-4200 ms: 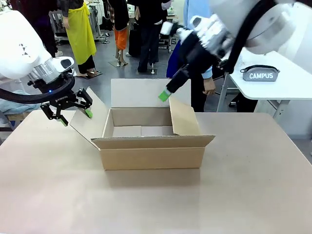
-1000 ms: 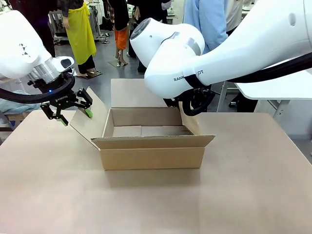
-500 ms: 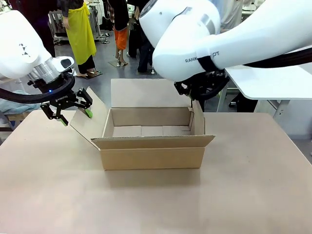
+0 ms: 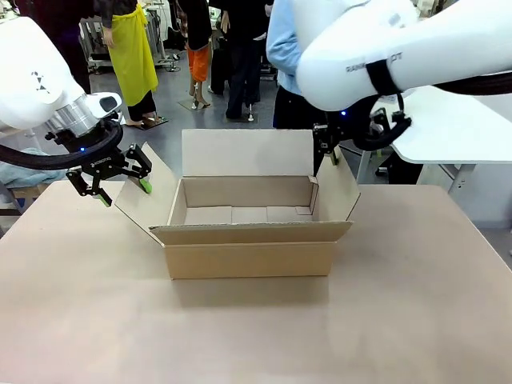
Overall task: Pack the gift set into the box.
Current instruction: Place both hands on the side flaps of the Package Box and spread them outward.
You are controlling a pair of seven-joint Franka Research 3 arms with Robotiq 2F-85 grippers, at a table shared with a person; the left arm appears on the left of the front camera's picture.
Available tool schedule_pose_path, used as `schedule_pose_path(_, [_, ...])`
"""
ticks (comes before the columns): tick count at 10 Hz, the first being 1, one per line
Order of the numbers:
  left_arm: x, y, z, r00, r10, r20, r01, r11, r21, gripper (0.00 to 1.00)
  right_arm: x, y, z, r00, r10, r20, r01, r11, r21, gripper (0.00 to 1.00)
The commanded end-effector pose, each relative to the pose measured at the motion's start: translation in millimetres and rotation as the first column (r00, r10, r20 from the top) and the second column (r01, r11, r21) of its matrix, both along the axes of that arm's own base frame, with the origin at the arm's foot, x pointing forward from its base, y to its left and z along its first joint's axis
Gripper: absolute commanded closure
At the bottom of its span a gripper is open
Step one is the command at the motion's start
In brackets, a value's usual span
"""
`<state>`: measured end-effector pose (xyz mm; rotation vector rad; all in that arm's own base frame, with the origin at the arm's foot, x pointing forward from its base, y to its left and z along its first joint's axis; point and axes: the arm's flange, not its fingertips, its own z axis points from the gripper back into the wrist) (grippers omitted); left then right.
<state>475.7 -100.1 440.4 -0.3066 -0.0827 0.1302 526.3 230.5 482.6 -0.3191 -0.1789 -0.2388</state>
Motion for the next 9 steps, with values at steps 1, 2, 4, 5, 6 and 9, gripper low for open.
schedule_pose_path(1, [-2,1,3,1.000,0.009,-0.002,-0.009,1.000,0.011,0.00,-15,-32,-28,0.993,0.054,-0.103,-0.041,0.991,0.130,0.00])
schedule_pose_path(2, [-2,1,3,1.000,0.009,-0.002,-0.009,1.000,0.011,0.00,-18,-39,-37,0.993,0.025,-0.112,-0.010,0.991,0.133,0.00])
schedule_pose_path(4, [-2,1,3,1.000,0.009,-0.002,-0.009,1.000,0.011,0.00,-20,-52,-50,0.992,-0.010,-0.127,0.027,0.991,0.135,0.00])
schedule_pose_path(5, [-2,1,3,1.000,0.009,-0.002,-0.009,1.000,0.011,0.00,-18,-58,-59,0.990,-0.009,-0.139,0.028,0.990,0.136,0.00])
schedule_pose_path(6, [-2,1,3,1.000,0.009,-0.002,-0.009,1.000,0.011,0.00,-17,-63,-70,0.988,0.019,-0.151,0.006,0.986,0.164,0.00])
schedule_pose_path(9, [-2,1,3,1.000,0.009,-0.002,-0.009,1.000,0.011,0.00,-15,-54,-65,0.988,-0.016,-0.153,0.033,0.993,0.111,0.00])
